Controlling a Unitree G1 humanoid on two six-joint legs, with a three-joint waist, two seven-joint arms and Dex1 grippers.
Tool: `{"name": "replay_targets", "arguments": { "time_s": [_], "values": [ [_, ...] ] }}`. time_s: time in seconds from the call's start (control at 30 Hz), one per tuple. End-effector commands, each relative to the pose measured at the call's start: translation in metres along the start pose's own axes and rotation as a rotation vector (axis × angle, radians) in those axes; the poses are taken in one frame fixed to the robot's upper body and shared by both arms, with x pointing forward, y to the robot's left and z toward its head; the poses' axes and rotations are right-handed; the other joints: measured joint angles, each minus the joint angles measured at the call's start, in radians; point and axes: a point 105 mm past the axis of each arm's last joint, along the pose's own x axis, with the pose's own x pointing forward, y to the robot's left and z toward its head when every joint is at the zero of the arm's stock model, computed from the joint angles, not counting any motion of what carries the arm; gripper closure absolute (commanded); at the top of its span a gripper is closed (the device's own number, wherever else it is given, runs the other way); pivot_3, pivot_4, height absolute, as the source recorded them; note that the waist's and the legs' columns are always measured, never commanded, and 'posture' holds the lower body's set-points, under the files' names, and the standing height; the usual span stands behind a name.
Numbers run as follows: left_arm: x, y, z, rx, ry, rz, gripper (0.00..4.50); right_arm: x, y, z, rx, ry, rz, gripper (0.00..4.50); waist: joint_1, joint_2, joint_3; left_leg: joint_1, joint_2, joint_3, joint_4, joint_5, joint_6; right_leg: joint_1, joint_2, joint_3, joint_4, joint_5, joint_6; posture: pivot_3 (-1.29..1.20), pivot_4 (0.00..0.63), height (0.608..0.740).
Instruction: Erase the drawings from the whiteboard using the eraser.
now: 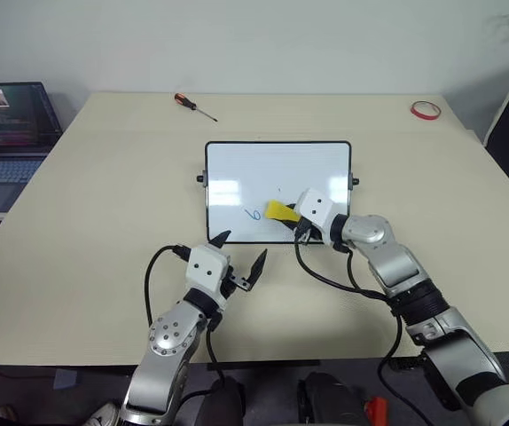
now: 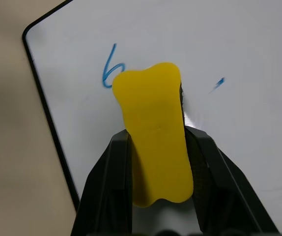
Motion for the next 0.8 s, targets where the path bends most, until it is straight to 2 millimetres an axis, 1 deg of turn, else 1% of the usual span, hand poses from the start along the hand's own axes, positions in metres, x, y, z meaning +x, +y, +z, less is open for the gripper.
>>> {"name": "replay_targets", "arguments": {
  "time_s": [0.03,0.13,0.23,0.3,0.47,0.57,0.6,0.67,0.8],
  "values": [
    [0.001,-0.001,0.011,0.011,-0.045,-0.010,0.00,-0.004,-0.044,-0.008,0.033,0.044,-0.216,3.32,-0.002,0.000,0.000,0.001,0.000,0.000,0.000,0.001,0.000,0.000,0.000,0.000,0.000,0.000,0.000,0.00,0.150,0.740],
    [0.001,-0.001,0.011,0.012,-0.046,-0.008,0.00,-0.004,-0.060,-0.006,0.030,0.043,-0.290,3.32,0.001,0.000,0.000,0.001,0.000,0.000,0.000,0.002,0.000,0.001,0.000,0.000,0.000,0.001,0.001,0.00,0.150,0.740],
    [0.000,0.000,0.011,0.013,-0.046,-0.005,0.00,-0.005,-0.061,-0.009,0.006,0.040,-0.295,3.32,0.005,0.000,0.000,0.001,0.000,0.000,0.000,0.002,0.001,0.001,0.000,0.000,0.000,0.001,0.001,0.00,0.150,0.740],
    [0.000,0.000,0.011,0.013,-0.045,-0.003,0.00,-0.004,-0.051,-0.015,0.000,0.056,-0.246,3.32,0.005,0.000,0.000,0.001,0.000,0.001,0.000,0.002,0.001,0.001,0.000,0.000,0.000,0.001,0.001,0.00,0.150,0.740],
    [0.000,-0.001,0.011,0.011,-0.047,0.000,0.00,-0.003,-0.018,-0.027,-0.003,0.101,-0.080,3.32,0.007,-0.001,-0.001,0.001,0.000,0.001,0.000,0.002,0.001,0.001,0.000,0.000,0.000,0.001,0.001,0.00,0.150,0.740],
    [0.001,-0.001,0.011,0.012,-0.049,-0.001,0.00,-0.008,0.010,-0.042,-0.020,0.171,0.073,3.32,0.007,-0.001,-0.001,0.001,0.000,0.001,0.000,0.002,0.001,0.001,0.000,0.000,0.000,0.001,0.001,0.00,0.150,0.740],
    [0.001,-0.001,0.011,0.012,-0.049,-0.002,0.00,-0.010,0.013,-0.044,-0.019,0.185,0.090,3.32,0.007,-0.001,-0.001,0.002,0.000,0.001,0.000,0.002,0.001,0.002,0.000,0.000,0.000,0.001,0.001,0.00,0.150,0.740],
    [0.001,-0.002,0.011,0.013,-0.050,-0.004,0.00,-0.012,0.011,-0.045,-0.020,0.190,0.083,3.32,0.007,-0.001,-0.001,0.003,0.000,0.001,-0.001,0.002,0.001,0.004,0.000,0.000,0.000,0.001,0.001,0.00,0.150,0.740],
    [0.001,-0.003,0.011,0.012,-0.050,-0.008,0.00,-0.011,-0.003,-0.040,-0.017,0.179,0.021,3.32,0.005,-0.001,-0.001,0.008,0.000,0.000,0.000,0.002,0.001,0.009,0.000,0.000,-0.002,0.001,0.001,0.00,0.150,0.740]
  ]
}}
